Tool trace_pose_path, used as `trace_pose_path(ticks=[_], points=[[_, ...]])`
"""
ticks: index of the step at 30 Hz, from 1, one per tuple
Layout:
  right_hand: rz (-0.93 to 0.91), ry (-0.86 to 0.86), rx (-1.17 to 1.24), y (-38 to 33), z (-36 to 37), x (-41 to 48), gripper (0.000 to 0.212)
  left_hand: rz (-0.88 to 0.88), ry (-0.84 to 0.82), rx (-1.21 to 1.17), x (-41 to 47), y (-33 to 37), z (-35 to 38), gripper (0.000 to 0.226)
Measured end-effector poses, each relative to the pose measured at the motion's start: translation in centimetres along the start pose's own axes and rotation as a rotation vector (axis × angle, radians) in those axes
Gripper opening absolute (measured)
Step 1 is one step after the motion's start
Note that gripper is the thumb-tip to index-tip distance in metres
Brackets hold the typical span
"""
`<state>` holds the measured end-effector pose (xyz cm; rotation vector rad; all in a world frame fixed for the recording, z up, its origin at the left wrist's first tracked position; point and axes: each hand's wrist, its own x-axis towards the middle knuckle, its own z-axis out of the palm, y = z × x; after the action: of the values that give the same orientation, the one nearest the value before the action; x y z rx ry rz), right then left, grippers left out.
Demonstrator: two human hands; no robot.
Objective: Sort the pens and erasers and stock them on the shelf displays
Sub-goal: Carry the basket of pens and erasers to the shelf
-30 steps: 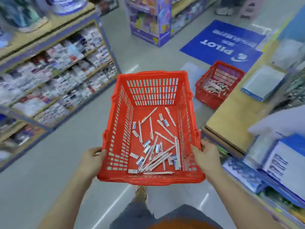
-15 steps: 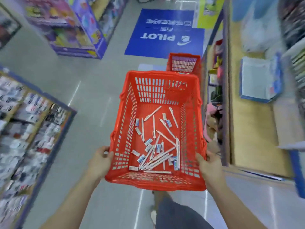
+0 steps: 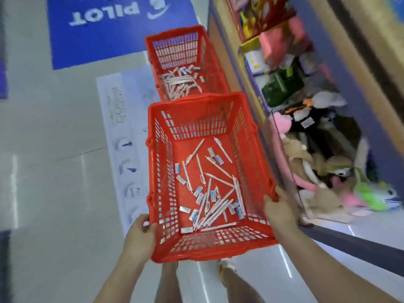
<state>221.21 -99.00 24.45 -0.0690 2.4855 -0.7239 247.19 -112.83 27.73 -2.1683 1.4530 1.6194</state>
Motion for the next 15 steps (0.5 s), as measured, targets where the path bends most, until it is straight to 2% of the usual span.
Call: trace_pose_path(ticks=[4,6,8,11,12,15], points=[[-0.001,0.083,-0.086,1.6,6.6,5.0,0.026,-0.018,-0.058,0.011,10.0,-2.0,3.6,0.022],[0.036,0.105,-0.039,2.8,9.4,7.1,0.023,-0.045,-0.089,0.007,14.1,-3.7,5.3,0.024],[0.084,0.105,0.025,4.1,11.9,8.8,0.023,-0.065,-0.125,0.003,16.8,-5.0,6.8,0.023],[0.153,0.095,0.066,8.9,15.3,12.5,0.037,-0.074,-0.159,0.014,19.7,-6.2,8.5,0.024],[0.182,0.083,0.081,10.5,16.2,13.9,0.034,-0.081,-0.176,0.007,20.6,-6.8,9.1,0.024],[0.163,0.102,0.094,8.9,17.1,14.7,0.025,-0.088,-0.186,0.013,23.0,-8.8,10.6,0.023]])
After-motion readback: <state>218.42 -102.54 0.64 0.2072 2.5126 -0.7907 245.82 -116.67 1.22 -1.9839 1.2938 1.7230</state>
